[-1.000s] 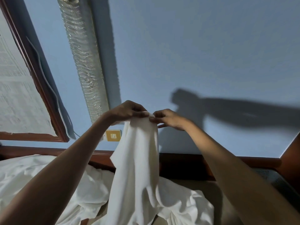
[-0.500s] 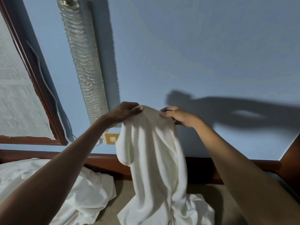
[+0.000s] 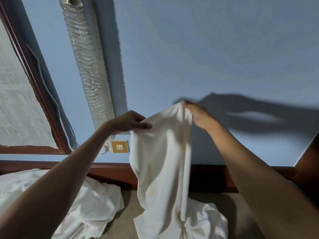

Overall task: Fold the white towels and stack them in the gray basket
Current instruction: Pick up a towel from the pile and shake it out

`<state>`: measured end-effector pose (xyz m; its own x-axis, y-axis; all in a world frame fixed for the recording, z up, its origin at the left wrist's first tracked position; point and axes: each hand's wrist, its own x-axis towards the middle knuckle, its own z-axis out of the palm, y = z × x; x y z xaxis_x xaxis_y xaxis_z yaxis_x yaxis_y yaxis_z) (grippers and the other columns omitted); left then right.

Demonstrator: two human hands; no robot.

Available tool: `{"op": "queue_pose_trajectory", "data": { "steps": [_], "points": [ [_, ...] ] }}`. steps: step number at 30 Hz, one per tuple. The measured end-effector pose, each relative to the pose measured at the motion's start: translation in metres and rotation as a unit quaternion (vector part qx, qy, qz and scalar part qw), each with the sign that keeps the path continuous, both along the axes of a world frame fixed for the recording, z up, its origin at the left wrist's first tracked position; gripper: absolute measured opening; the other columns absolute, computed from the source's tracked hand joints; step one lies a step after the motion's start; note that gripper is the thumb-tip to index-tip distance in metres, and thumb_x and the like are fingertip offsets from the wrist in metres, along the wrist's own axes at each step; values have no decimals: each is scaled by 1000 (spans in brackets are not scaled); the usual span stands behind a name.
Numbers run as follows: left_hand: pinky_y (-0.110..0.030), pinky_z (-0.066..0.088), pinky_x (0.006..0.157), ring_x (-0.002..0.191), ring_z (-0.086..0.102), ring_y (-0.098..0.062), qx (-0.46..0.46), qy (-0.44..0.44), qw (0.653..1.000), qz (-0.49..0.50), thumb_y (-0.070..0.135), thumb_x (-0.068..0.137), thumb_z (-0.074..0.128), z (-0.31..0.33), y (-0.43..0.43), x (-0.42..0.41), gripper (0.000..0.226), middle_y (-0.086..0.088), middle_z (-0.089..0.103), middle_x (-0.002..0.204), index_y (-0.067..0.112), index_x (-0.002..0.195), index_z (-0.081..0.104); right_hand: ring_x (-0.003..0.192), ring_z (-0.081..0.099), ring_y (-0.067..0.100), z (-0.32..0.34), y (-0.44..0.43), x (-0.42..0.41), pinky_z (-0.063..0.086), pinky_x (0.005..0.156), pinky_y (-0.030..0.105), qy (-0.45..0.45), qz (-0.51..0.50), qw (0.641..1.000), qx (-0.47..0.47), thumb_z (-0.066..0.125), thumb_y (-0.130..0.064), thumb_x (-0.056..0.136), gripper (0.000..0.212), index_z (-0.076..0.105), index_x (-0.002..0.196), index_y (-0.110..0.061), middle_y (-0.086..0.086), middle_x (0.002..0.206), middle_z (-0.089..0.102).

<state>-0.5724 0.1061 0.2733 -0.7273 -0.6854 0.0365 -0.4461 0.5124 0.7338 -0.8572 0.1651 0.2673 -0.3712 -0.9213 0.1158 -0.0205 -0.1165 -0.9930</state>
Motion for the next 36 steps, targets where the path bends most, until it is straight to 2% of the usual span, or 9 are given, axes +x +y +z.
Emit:
{"op": "queue_pose_trajectory", "data": {
  "steps": [3, 6, 9, 13, 24, 28, 30, 33, 36],
  "points": [
    [-24, 33, 59, 62, 47, -8, -26, -3, 999, 24, 41, 91, 75, -4, -8, 7, 37, 1, 55, 65, 6, 83, 76, 109, 58, 15, 4, -1, -14, 45, 98, 33, 24, -115, 993, -11, 62, -24, 101, 20, 72, 105, -7, 5, 112, 67],
    [-28, 24, 55, 56, 34, -10, -74, 20, 995, 65, 41, 97, 68, -7, -16, 14, 45, 4, 41, 59, 2, 76, 69, 82, 50, 11, 1, 1, -23, 40, 71, 33, 88, -163, 983, -12, 62, -30, 100, 38, 67, 94, 7, 3, 87, 58],
    [-30, 31, 58, 60, 44, -13, -122, 39, 984, 122, 39, 98, 68, -7, -25, 15, 32, 0, 56, 65, 10, 85, 76, 75, 32, 14, -3, 5, -20, 22, 63, 31, 138, -168, 976, -24, 61, -27, 100, 30, 58, 80, -5, 5, 80, 38],
    [-24, 41, 64, 73, 57, -13, -146, 88, 968, 186, 27, 97, 71, -5, -32, 20, 16, 0, 70, 81, 13, 99, 80, 84, 36, 12, -9, 5, -24, 24, 72, 27, 153, -171, 972, -44, 63, -27, 99, 51, 57, 101, 23, 1, 86, 42],
    [-39, 58, 69, 82, 64, -32, -124, 105, 949, 269, 26, 102, 62, -7, -31, 26, 14, -14, 69, 102, 17, 106, 71, 67, 29, 10, 6, 5, -13, 20, 63, 30, 179, -123, 974, -70, 64, -25, 97, 34, 43, 71, -18, 3, 72, 32],
    [-30, 59, 54, 61, 64, -24, -95, 138, 953, 252, 19, 99, 69, 0, -24, 15, 14, -15, 69, 84, 8, 107, 71, 78, 53, 16, 1, -2, -15, 44, 70, 31, 324, -140, 936, -16, 65, -27, 96, 14, 62, 88, -17, 2, 86, 56],
    [-20, 54, 51, 60, 62, -21, -22, 190, 959, 210, 12, 96, 71, 8, -17, 4, 15, -15, 65, 77, 6, 108, 66, 92, 56, 17, 4, -3, -9, 47, 83, 32, 364, -107, 925, 7, 74, -33, 91, 31, 61, 111, -13, 4, 106, 58],
    [-22, 56, 61, 62, 60, -16, 88, 221, 963, 122, 7, 95, 71, 19, -10, -13, 11, -12, 61, 76, 11, 101, 64, 72, 59, 10, 15, 10, 18, 50, 70, 25, 379, 93, 917, 84, 82, -39, 84, 33, 65, 95, -13, -2, 83, 64],
    [-22, 58, 71, 72, 67, -16, 137, 210, 967, 45, -2, 95, 67, 26, -1, -33, 9, -13, 66, 84, 4, 101, 69, 86, 73, 10, 12, 18, 44, 60, 79, 26, 366, 260, 877, 171, 81, -46, 83, 36, 75, 99, -14, -3, 91, 76]
  ]
}}
